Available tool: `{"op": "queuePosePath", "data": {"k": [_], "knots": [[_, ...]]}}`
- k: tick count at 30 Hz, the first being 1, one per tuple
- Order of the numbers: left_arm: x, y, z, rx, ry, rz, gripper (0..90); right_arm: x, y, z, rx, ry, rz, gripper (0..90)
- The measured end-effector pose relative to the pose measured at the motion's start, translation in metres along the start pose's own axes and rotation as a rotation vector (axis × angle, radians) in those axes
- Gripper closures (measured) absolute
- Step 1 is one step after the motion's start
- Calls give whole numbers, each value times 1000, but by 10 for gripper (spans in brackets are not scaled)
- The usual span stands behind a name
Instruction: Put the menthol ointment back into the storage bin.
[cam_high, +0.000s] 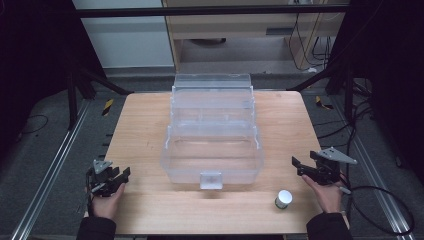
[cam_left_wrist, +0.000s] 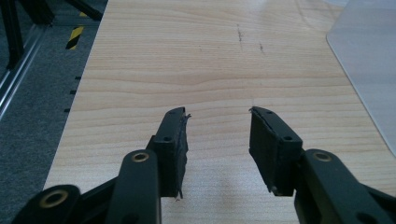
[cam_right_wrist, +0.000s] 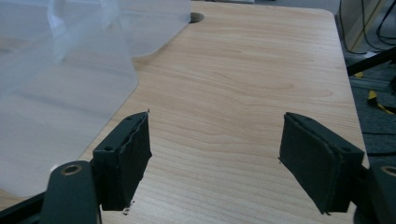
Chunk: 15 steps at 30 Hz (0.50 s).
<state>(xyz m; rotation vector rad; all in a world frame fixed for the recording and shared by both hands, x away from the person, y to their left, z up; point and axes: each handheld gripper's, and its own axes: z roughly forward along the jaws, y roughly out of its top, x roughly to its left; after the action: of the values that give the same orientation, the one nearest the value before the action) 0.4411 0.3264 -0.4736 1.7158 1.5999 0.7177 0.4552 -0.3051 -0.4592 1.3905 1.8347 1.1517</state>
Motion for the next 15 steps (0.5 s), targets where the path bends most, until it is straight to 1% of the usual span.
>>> {"op": "queuePosePath", "data": {"k": [2, 4, 5, 7, 9, 10, 13, 14, 15], "knots": [[0, 0, 0, 3, 3, 3, 582, -1, 2, -2, -6, 15, 5, 251], [0, -1, 0, 4, 7, 3, 581, 0, 3, -3, -6, 17, 0, 252], [0, -1, 1, 4, 8, 5, 572, 0, 4, -4, -4, 22, -4, 256], [1, -2, 1, 8, 7, 7, 552, 2, 6, -5, 4, 27, -30, 263], [1, -2, 1, 9, 7, 13, 533, 4, 8, -6, 6, 27, -38, 263], [1, -2, 2, 7, 8, 13, 521, 5, 12, -7, 13, 34, -60, 260], [0, -3, 3, 9, 8, 12, 495, 7, 18, -10, 15, 61, -59, 258], [0, -4, 3, 10, 9, 12, 485, 8, 21, -11, 23, 72, -70, 256], [0, -4, 3, 10, 9, 12, 478, 8, 21, -11, 23, 72, -70, 256]]}}
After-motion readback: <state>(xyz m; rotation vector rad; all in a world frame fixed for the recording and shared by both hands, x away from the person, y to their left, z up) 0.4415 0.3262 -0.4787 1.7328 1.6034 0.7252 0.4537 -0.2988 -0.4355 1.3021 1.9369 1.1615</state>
